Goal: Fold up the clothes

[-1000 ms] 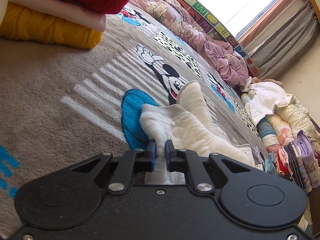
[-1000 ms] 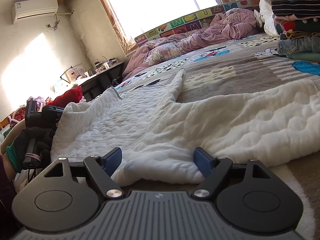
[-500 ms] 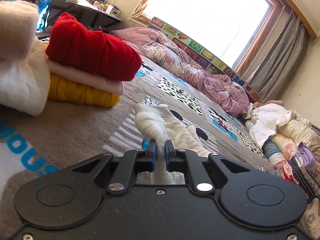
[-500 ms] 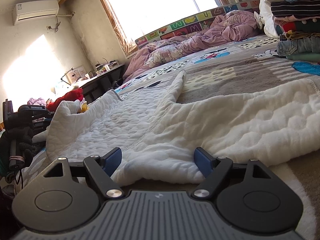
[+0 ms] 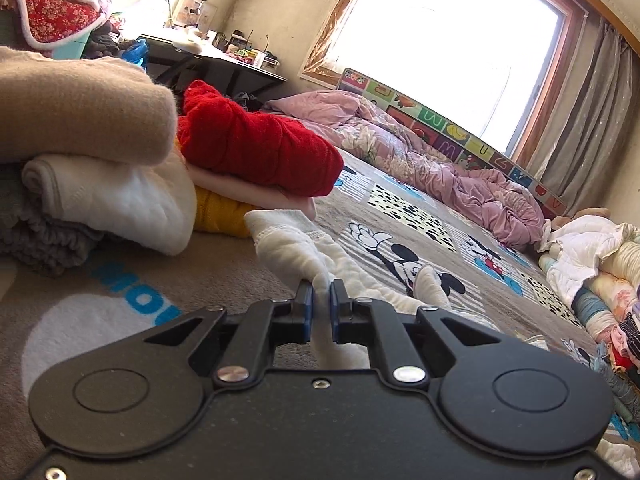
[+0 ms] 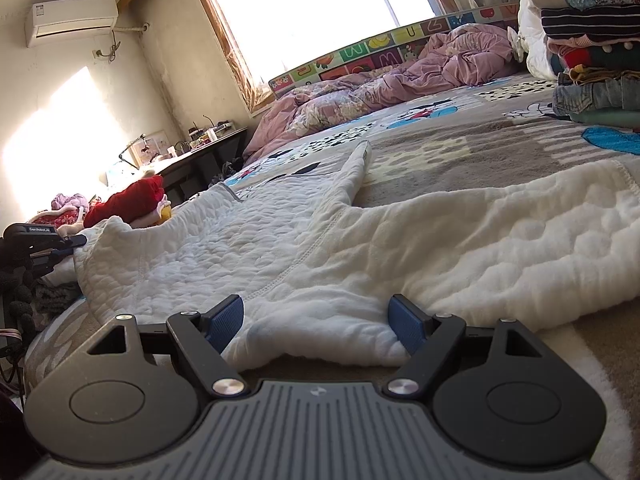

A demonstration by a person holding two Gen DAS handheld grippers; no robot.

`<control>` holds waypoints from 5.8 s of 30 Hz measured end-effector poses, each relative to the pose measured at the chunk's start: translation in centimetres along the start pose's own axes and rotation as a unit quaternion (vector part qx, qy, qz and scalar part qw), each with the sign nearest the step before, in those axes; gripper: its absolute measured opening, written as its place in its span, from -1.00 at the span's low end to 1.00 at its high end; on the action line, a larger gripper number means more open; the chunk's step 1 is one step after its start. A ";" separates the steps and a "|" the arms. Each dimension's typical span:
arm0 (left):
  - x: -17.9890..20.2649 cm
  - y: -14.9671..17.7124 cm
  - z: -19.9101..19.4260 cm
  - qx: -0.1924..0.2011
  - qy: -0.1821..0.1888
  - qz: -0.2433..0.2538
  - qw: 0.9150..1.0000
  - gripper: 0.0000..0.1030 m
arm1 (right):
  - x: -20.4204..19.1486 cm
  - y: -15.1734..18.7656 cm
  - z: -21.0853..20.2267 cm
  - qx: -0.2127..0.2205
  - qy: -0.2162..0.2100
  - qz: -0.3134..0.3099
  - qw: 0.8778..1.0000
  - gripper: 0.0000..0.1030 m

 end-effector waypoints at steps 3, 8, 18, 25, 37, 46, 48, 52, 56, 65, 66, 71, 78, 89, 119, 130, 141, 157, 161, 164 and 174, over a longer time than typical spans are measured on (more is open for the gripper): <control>-0.9 0.3 -0.5 0.001 -0.015 0.000 1.000 -0.87 | 0.0 0.0 0.1 0.000 0.001 -0.001 1.000 0.54; -2.0 1.2 -1.0 -0.003 -0.040 0.004 0.999 -0.87 | 0.1 0.0 0.2 -0.001 0.003 -0.002 1.000 0.54; -3.9 3.2 -0.5 -0.020 -0.085 0.021 0.996 -0.86 | -0.1 0.0 0.3 -0.004 0.009 -0.009 1.000 0.54; -5.2 4.7 0.7 -0.048 -0.111 0.027 0.992 -0.85 | -0.2 0.0 0.3 -0.007 0.013 -0.014 1.000 0.54; -6.7 4.8 0.3 -0.071 -0.117 -0.019 0.990 -0.52 | -0.3 0.1 0.3 -0.012 0.020 -0.022 0.999 0.54; -6.4 1.6 -2.1 0.000 -0.145 0.006 0.989 -0.50 | -0.5 0.2 0.5 -0.021 0.028 -0.035 0.999 0.57; -4.5 1.6 -1.4 -0.006 -0.095 0.021 0.995 -0.50 | -0.6 0.3 0.5 -0.021 0.027 -0.037 0.999 0.59; 1.3 3.2 0.5 -0.032 0.000 0.110 0.993 -0.45 | -0.6 0.3 0.5 -0.019 0.025 -0.039 0.999 0.60; 5.8 5.5 1.9 -0.051 0.042 0.208 0.976 -0.45 | -0.7 0.3 0.4 -0.017 0.024 -0.040 0.999 0.60; 5.8 7.7 5.8 -0.092 -0.004 0.280 0.955 -0.43 | -0.7 0.4 0.2 -0.014 0.021 -0.041 0.999 0.60; 5.2 7.4 6.0 -0.098 -0.004 0.258 0.961 -0.42 | -0.7 0.4 0.2 -0.014 0.020 -0.042 0.999 0.60; 1.6 5.3 6.1 -0.097 -0.044 0.190 0.976 -0.42 | -0.7 0.4 0.2 -0.013 0.019 -0.042 0.999 0.60; -3.9 2.8 5.3 -0.085 -0.115 0.121 0.982 -0.46 | -0.7 0.4 0.3 -0.013 0.019 -0.042 0.999 0.61; -5.5 -0.1 3.2 -0.044 -0.159 0.081 0.983 -0.46 | -1.1 0.2 0.4 -0.047 0.042 -0.045 0.997 0.61; 15.1 8.2 8.0 -0.091 0.082 0.354 0.927 -0.50 | -3.3 -6.9 9.0 -0.096 -0.007 -0.109 0.989 0.33; 14.1 8.3 12.3 -0.142 0.051 0.339 0.929 -0.52 | -1.8 -7.9 13.5 -0.130 -0.022 -0.089 0.987 0.31; 13.5 6.4 15.1 -0.289 0.109 0.185 0.933 0.07 | 1.1 -9.8 16.2 -0.178 -0.057 -0.003 0.982 0.33; 14.0 3.9 20.7 -0.301 0.125 0.103 0.940 0.15 | 4.1 -12.5 20.6 -0.187 -0.086 0.070 0.976 0.42; 13.8 3.4 21.8 -0.301 0.127 0.082 0.941 0.15 | 4.9 -13.2 21.5 -0.189 -0.089 0.091 0.974 0.42; 13.5 3.0 22.6 -0.303 0.133 0.052 0.942 0.15 | 5.8 -13.8 22.1 -0.184 -0.092 0.115 0.972 0.42; 12.4 2.0 24.6 -0.297 0.154 -0.063 0.940 0.16 | 9.5 -14.9 23.4 -0.135 -0.097 0.223 0.960 0.42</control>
Point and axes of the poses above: each gripper's, at about its wrist camera, not at the fingertips, and z roughly the way its jaws point, x to its right, y to its underside, the point moved 9 cm from there along z, roughly the way its jaws point, and after that the axes turned 3 degrees about -y, right-handed, at the moved point
